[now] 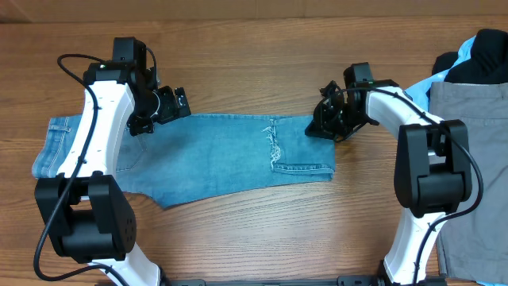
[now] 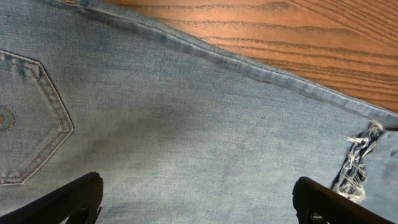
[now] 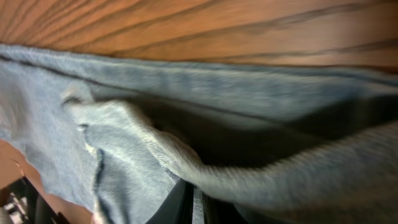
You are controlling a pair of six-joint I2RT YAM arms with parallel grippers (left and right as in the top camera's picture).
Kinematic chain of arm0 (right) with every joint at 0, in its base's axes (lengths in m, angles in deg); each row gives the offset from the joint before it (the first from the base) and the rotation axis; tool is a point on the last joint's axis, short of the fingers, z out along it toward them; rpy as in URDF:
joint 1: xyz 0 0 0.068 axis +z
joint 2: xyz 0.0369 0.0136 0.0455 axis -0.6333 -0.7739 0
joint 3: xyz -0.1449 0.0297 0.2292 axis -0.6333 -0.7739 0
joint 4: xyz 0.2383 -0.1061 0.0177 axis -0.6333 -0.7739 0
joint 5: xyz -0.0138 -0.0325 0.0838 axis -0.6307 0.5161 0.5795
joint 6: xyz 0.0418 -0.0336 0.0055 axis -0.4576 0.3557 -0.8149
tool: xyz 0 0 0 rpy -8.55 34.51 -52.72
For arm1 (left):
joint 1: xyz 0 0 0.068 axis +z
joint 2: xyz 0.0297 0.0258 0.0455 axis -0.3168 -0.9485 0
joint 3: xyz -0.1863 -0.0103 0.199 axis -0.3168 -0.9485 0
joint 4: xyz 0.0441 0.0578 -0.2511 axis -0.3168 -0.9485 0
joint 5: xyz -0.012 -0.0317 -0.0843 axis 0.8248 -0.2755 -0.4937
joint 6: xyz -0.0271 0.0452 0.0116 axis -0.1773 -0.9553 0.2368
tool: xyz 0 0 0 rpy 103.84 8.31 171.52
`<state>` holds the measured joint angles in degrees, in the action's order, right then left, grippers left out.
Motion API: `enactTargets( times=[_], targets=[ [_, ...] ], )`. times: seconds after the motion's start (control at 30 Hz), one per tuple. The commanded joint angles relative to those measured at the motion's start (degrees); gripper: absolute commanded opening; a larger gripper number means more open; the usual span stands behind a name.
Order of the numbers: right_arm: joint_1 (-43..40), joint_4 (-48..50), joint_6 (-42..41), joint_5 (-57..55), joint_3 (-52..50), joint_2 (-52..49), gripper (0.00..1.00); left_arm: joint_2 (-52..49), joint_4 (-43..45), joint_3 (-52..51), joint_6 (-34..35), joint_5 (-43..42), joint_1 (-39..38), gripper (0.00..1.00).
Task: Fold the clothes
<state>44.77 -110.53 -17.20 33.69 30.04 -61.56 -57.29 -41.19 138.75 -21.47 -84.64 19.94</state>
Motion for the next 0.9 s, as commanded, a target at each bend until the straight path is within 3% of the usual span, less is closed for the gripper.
enactTargets(
  times=[0.0, 0.1, 0.23, 0.3, 0.33, 0.37, 0.4, 0.57, 0.87],
  targets=[
    [-2.58, 0.63, -1.42, -1.88, 0.04, -0.63, 0.1, 1.51, -0.15, -0.31, 0.13, 0.52, -0.44, 1.0],
    [-3.98, -1.4, -3.19, 0.28, 2.16, -0.28, 0.05, 1.51, -0.13, -0.31, 0.13, 0.55, -0.44, 1.0],
    [-4.87, -6.86, -1.95, 1.31, 6.34, 2.84, 0.08, 1.51, -0.17, -0.31, 0.13, 0.55, -0.44, 1.0],
    [-4.87, -12.26, -1.07, -0.48, 8.98, 6.1, 0.32, 1.51, -0.22, -0.31, 0.11, 0.55, -0.44, 1.0],
    [-4.87, -14.25, -1.07, -2.01, 9.53, 7.21, 0.52, 1.51, -0.26, -0.31, 0.13, 0.55, -0.44, 1.0],
    [-4.87, -16.48, -1.09, -4.39, 9.75, 8.44, 0.81, 1.51, -0.39, -0.31, 0.11, 0.55, -0.44, 1.0],
    [-4.87, -18.23, -1.11, -6.95, 9.75, 9.38, 1.0, 1.51, -0.55, -0.31, 0.11, 0.55, -0.44, 1.0],
    [-4.85, -23.45, -1.27, -14.16, 8.22, 9.84, 1.0, 1.51, -0.81, -0.31, 0.13, 0.55, -0.44, 1.0],
    [-4.31, -12.76, -1.03, -6.16, -5.57, 9.84, 1.0, 1.51, -0.83, -0.31, 0.13, 0.52, -0.44, 1.0]
  ],
)
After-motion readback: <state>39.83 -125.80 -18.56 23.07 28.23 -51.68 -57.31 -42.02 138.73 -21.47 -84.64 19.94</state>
